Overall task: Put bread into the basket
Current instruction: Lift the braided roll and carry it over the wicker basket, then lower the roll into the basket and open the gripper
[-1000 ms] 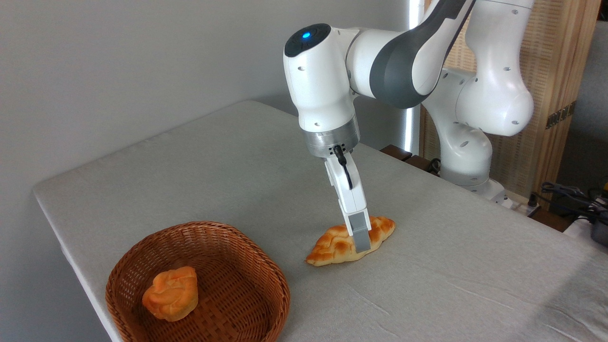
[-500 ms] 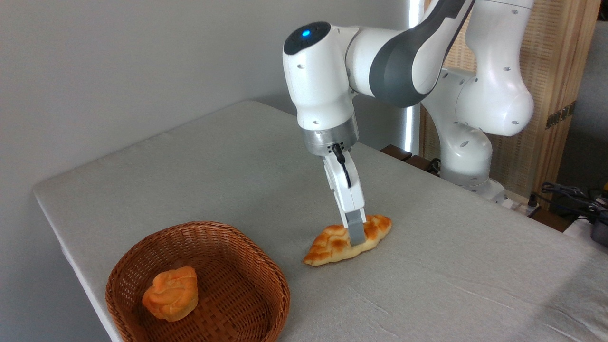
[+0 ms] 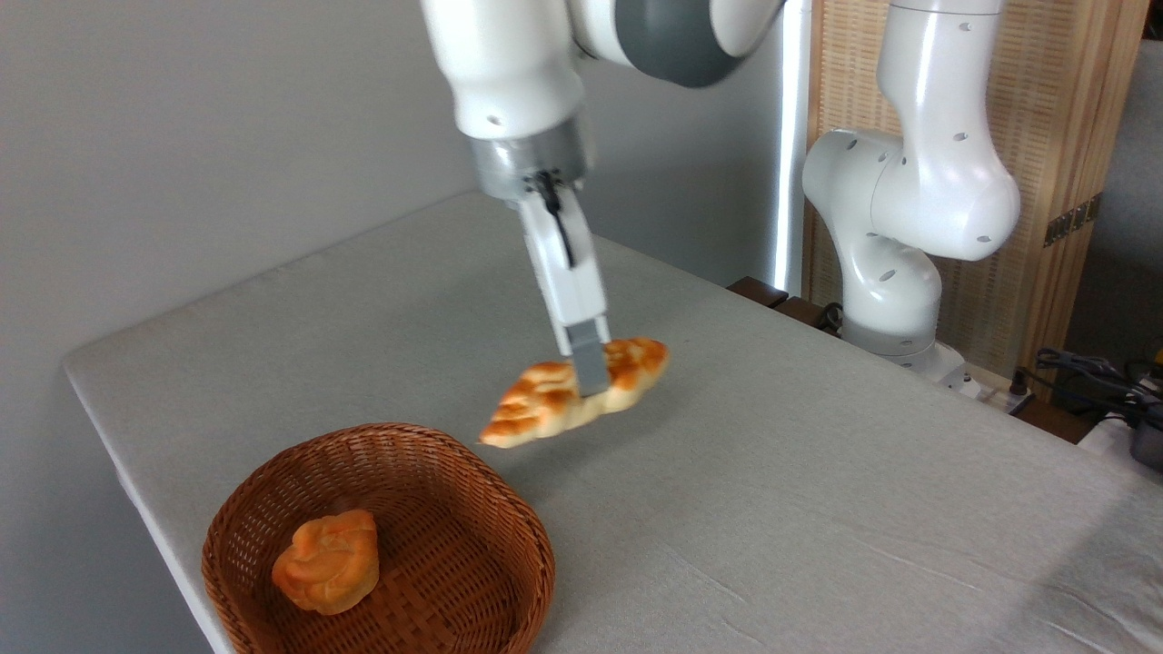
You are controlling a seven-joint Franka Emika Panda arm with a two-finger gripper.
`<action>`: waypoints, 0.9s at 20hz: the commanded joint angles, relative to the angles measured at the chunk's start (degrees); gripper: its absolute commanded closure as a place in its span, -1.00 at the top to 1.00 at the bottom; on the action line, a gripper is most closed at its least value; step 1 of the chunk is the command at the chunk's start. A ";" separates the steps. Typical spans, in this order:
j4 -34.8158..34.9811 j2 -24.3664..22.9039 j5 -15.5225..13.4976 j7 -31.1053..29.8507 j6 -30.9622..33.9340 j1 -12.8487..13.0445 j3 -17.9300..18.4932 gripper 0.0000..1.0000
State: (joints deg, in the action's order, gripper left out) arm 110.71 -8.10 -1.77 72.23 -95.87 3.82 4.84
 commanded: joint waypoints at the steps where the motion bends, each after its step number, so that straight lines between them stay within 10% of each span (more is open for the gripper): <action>1: -13.31 10.02 -2.70 -3.06 3.15 0.05 0.35 -0.41; 14: -16.49 17.15 -2.09 -5.44 -18.90 -0.39 -0.01 -0.25; 18: -16.14 17.33 -1.92 -5.26 -19.00 -0.30 -0.62 0.62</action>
State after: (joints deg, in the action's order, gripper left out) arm 95.19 9.08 -3.60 66.92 -114.51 3.47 4.57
